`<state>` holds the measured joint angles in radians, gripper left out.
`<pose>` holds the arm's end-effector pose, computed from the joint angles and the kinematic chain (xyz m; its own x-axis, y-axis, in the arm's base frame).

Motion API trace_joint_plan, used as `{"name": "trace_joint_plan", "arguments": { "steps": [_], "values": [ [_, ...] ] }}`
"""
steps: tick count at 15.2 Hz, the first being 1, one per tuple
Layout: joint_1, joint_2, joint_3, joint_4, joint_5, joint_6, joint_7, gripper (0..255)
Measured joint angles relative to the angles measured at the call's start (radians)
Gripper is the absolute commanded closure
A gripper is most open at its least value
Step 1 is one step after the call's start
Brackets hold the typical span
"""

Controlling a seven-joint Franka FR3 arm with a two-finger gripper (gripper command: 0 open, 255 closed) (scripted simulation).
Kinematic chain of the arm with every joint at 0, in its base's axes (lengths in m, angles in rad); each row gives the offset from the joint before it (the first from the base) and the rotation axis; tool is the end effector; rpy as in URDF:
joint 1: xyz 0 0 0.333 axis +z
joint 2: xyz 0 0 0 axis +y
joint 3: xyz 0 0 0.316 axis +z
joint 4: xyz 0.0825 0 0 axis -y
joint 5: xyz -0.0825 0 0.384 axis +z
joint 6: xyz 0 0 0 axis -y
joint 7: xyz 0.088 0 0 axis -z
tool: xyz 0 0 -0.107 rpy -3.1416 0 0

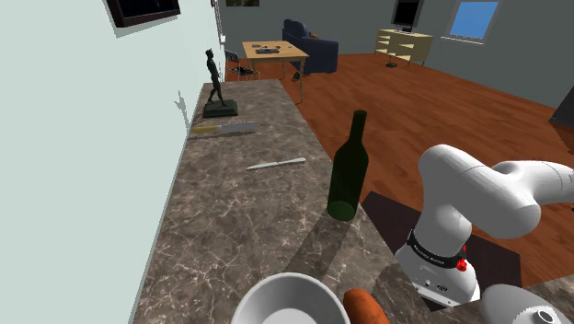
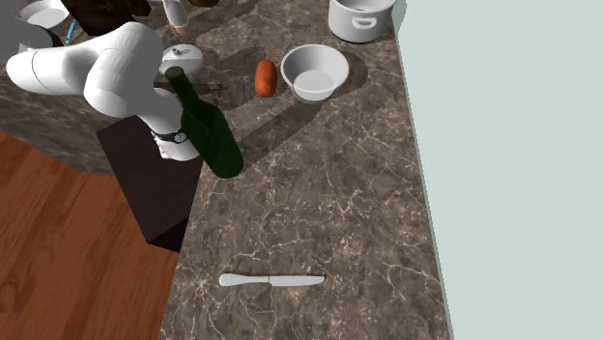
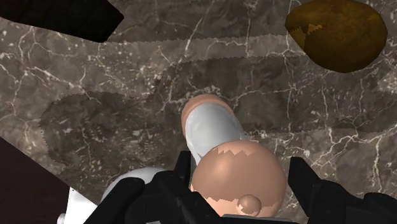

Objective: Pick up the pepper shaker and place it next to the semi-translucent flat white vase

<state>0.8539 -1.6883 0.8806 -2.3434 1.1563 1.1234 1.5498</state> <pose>-0.3340 0.2067 0.4869 0.9995 0.0279 -0.0163 0.0258 -0.9928 -0.1168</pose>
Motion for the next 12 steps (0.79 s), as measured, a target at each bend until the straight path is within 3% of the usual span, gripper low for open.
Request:
{"name": "trace_joint_plan", "arguments": {
  "steps": [8, 9, 12],
  "values": [
    [0.015, -0.024, 0.024, -0.028, 0.023, 0.009, 0.002, 255],
    [0.015, -0.024, 0.024, -0.028, 0.023, 0.009, 0.002, 0],
    [0.015, -0.024, 0.024, -0.028, 0.023, 0.009, 0.002, 0]
  ]
}}
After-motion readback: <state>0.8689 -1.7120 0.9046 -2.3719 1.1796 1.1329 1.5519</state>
